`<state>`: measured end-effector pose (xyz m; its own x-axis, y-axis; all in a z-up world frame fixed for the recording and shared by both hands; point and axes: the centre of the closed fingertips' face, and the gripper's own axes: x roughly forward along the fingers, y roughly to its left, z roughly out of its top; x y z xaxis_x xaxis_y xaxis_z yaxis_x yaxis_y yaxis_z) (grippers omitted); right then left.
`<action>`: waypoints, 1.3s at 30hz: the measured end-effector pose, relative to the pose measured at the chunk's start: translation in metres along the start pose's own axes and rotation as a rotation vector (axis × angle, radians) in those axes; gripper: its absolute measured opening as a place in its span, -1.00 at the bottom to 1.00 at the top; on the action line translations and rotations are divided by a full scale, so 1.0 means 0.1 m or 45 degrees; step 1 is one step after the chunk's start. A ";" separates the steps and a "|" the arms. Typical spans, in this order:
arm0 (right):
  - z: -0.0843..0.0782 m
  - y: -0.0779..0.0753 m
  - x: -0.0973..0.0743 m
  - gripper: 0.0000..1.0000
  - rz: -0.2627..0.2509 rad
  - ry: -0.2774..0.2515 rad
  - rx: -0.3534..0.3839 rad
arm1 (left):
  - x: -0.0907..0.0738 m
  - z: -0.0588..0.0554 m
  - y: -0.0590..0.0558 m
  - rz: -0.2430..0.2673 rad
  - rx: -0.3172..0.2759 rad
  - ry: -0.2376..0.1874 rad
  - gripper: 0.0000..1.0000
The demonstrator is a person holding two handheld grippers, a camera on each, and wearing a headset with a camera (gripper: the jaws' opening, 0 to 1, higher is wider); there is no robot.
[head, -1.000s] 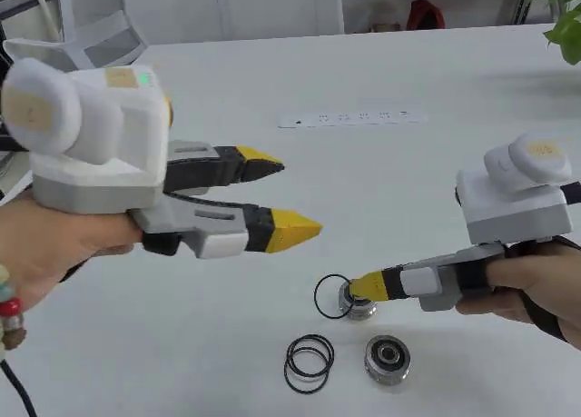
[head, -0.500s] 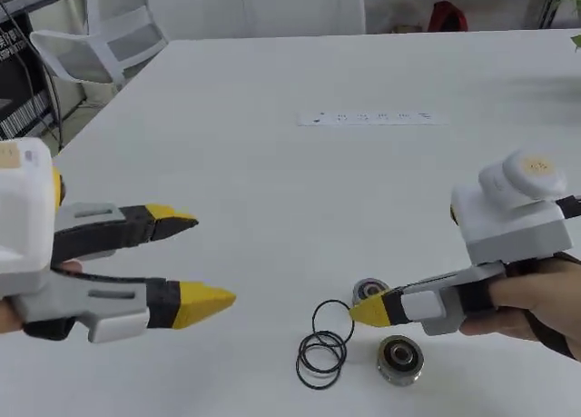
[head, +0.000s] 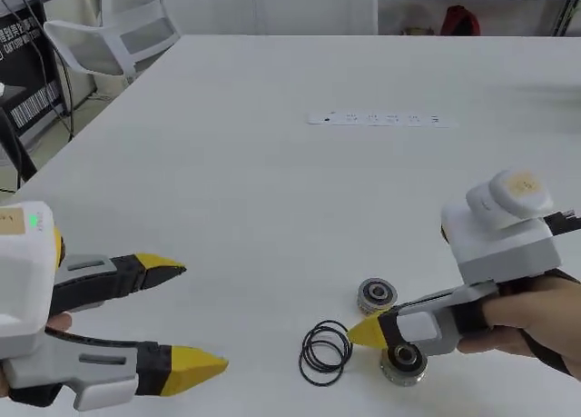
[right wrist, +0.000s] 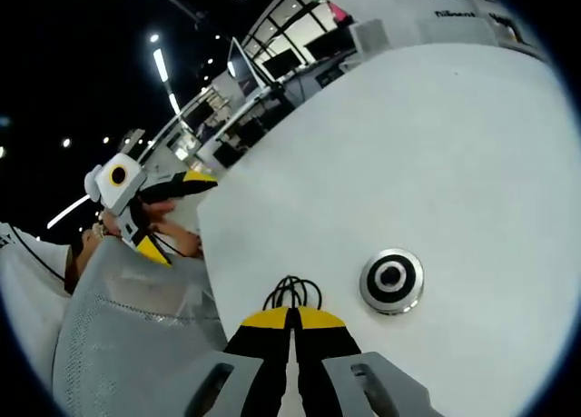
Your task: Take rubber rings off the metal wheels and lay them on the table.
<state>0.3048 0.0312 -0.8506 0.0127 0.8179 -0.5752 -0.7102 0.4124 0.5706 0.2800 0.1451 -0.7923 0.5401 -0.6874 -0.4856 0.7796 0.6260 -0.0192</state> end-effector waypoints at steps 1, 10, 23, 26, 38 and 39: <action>0.00 0.00 0.00 -1.00 -0.006 0.000 -0.002 | 0.00 -0.01 -0.01 0.000 -0.006 -0.002 0.40; -0.03 -0.03 0.02 -1.00 -0.044 0.007 -0.039 | 0.03 -0.03 -0.06 -0.002 -0.023 -0.004 0.59; -0.02 -0.12 0.03 -1.00 -0.096 0.012 -0.090 | 0.04 0.00 -0.10 -0.012 -0.089 -0.043 0.69; -0.03 -0.14 0.03 -1.00 -0.109 0.020 -0.111 | 0.04 -0.01 -0.10 -0.011 -0.088 -0.038 0.71; -0.03 -0.20 0.05 -0.89 -0.142 0.033 -0.177 | 0.06 -0.03 -0.11 -0.007 -0.105 -0.031 0.87; -0.03 -0.20 0.05 -0.89 -0.143 0.033 -0.183 | 0.06 -0.03 -0.12 -0.008 -0.106 -0.031 0.88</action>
<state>0.3171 0.0260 -0.8665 0.0809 0.7583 -0.6468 -0.7984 0.4378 0.4135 0.2733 0.1346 -0.7974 0.5434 -0.6998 -0.4637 0.7547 0.6491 -0.0953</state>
